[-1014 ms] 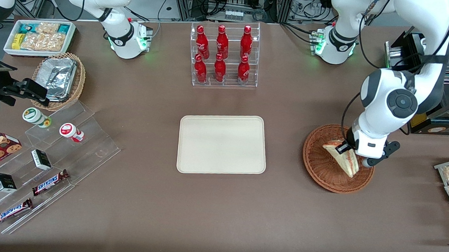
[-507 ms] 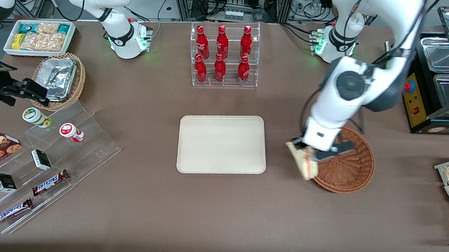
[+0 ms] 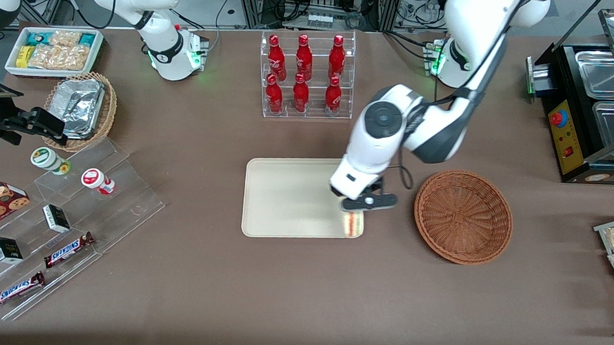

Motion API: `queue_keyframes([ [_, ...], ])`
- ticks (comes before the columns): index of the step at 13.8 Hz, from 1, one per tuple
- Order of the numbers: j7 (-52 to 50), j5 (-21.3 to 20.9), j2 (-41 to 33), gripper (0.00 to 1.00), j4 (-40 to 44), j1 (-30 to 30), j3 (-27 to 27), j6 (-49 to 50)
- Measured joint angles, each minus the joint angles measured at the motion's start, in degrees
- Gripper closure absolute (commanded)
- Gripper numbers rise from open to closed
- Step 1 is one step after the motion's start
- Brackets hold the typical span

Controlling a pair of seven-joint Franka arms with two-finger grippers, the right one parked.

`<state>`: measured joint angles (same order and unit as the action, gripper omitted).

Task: Place sandwich from basket to tray
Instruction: 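Lift the sandwich and carry it with the left gripper over the tray, then lower the sandwich onto the tray and open the left gripper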

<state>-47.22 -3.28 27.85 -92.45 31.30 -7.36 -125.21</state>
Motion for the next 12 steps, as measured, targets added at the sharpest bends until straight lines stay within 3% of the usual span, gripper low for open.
queue_keyframes([
  [6,0.0,-0.1,11.11,0.85,9.43,6.21,0.06,-0.23],
  [12,0.0,-2.4,15.49,0.85,10.76,9.38,0.07,-3.12],
])
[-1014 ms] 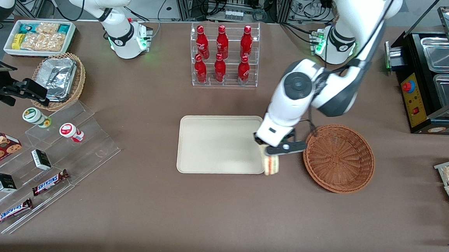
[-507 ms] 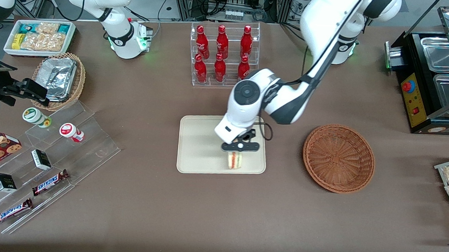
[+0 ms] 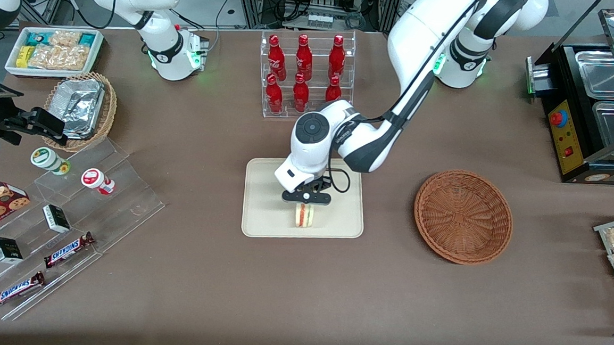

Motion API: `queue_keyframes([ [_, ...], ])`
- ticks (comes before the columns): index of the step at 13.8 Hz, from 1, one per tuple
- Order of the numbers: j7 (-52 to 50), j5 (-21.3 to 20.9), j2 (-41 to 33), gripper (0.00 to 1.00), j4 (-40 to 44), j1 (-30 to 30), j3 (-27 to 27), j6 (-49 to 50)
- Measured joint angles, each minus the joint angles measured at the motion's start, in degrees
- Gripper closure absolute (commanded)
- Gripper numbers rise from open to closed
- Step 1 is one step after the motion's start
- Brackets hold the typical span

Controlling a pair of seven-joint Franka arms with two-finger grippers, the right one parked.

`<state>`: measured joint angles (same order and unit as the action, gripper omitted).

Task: Place sandwich from basket to tray
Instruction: 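Lower the sandwich onto the tray and open the left gripper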

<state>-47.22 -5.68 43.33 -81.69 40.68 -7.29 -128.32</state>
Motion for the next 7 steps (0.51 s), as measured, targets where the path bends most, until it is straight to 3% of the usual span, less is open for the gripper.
queue_keyframes([
  [4,-0.65,-0.68,2.01,0.82,0.15,1.64,0.02,-0.17],
  [5,-0.91,-0.85,2.13,0.65,0.19,1.78,0.02,-0.18],
  [6,-0.99,-0.9,2.12,0.26,0.24,1.86,0.03,-0.18],
  [7,-1.02,-0.94,2.12,0.0,0.28,1.93,0.03,-0.18],
])
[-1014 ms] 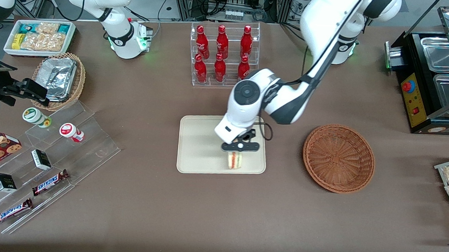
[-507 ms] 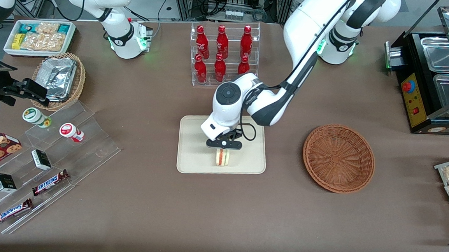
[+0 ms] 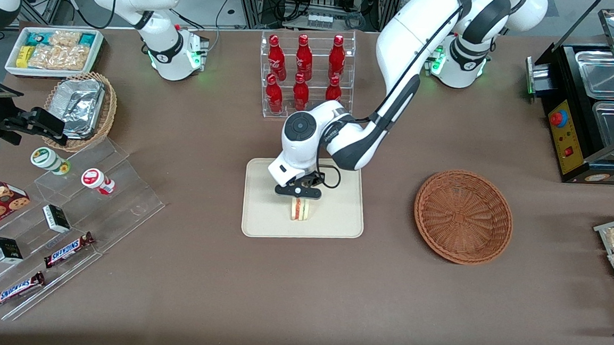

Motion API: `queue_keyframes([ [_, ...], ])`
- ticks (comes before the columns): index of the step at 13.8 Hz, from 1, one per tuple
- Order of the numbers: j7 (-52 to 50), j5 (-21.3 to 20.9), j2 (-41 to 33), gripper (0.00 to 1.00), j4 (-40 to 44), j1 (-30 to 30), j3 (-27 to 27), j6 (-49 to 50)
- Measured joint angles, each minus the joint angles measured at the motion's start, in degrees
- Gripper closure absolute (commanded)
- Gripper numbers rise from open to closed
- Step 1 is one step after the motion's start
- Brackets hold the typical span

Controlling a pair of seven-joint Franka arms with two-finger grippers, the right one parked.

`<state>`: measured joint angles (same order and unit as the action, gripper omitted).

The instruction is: Place sandwich from basket to tray

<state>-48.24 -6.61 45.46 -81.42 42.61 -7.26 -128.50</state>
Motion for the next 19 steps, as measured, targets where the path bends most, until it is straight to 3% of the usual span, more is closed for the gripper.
queue_keyframes([
  [6,-0.33,-0.21,-0.56,0.0,1.58,0.06,0.84,0.13],
  [11,-0.69,-0.2,-8.13,0.0,2.57,-0.78,6.19,8.14],
  [19,0.7,1.11,-21.85,0.0,-0.9,-12.96,6.97,16.39],
])
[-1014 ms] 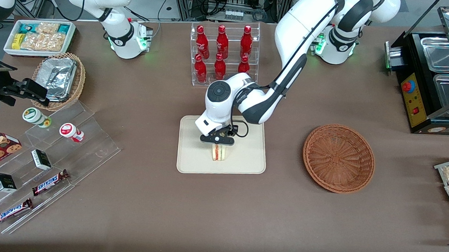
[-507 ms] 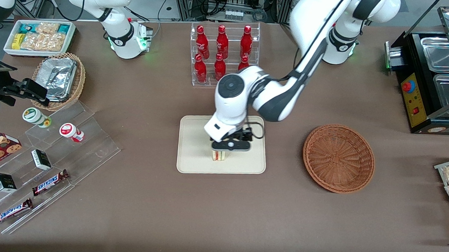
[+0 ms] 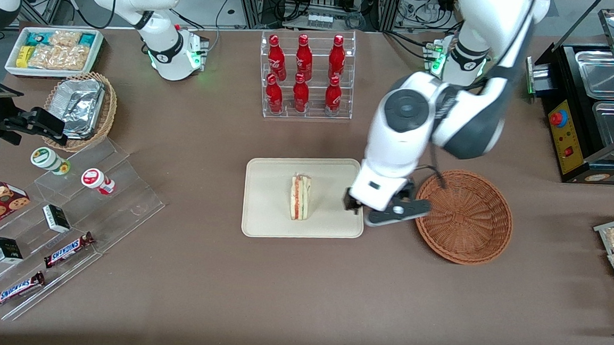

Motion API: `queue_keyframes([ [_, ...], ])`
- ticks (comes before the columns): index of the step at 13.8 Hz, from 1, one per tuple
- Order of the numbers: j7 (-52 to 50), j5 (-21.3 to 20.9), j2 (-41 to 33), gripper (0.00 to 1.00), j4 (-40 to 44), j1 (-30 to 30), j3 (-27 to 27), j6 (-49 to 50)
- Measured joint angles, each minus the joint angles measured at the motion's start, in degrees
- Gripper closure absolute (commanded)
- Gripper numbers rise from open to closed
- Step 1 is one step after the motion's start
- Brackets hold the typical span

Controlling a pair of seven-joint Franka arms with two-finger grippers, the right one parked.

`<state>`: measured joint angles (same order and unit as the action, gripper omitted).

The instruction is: Place sandwich from basket to tray

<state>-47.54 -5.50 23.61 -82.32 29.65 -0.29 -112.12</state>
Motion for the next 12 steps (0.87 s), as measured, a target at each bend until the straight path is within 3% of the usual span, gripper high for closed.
queue_keyframes([
  [12,33.76,5.32,-18.46,0.0,-4.56,-19.89,0.33,20.86],
])
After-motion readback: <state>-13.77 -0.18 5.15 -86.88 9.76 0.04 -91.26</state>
